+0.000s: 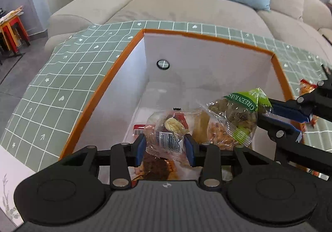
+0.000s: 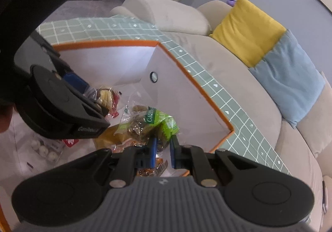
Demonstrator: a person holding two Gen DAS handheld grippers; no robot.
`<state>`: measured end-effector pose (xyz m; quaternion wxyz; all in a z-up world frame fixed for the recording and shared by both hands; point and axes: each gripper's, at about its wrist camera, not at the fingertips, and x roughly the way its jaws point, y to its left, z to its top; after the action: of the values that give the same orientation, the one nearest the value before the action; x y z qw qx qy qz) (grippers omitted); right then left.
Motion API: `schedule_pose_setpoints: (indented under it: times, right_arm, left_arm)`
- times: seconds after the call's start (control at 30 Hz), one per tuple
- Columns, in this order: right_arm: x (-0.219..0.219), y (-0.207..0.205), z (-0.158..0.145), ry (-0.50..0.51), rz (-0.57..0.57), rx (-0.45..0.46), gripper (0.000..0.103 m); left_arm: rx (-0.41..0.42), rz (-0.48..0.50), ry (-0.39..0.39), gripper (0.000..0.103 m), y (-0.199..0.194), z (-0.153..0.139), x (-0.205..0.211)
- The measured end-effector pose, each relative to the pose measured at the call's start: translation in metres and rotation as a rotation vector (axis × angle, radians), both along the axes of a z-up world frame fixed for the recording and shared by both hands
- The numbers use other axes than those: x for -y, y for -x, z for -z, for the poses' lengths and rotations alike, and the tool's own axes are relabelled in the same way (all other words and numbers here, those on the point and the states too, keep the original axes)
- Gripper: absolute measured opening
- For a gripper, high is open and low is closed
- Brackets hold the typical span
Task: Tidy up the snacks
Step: 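Open the left tool inside the box while the right tool releases the green bag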
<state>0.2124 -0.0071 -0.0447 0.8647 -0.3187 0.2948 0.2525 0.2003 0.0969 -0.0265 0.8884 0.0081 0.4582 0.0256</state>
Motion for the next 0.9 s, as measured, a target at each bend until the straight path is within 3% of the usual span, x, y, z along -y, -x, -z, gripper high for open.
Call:
schedule_pose_setpoints:
  times: [0.23, 0.6, 0.9]
  right_arm:
    - [-0.002, -0.007, 0.013, 0.047, -0.011, -0.023, 0.009]
    - [-0.002, -0.003, 0.015, 0.039, -0.005, -0.025, 0.009]
    - [0.005, 0.000, 0.006, 0.018, -0.001, -0.006, 0.025]
  left_arm:
    - [-0.042, -0.003, -0.006, 0.045, -0.004, 0.007, 0.000]
    - [-0.052, -0.008, 0.004, 0.049, -0.006, 0.008, -0.001]
    - [0.007, 0.021, -0.018, 0.073, 0.001, 0.001, 0.004]
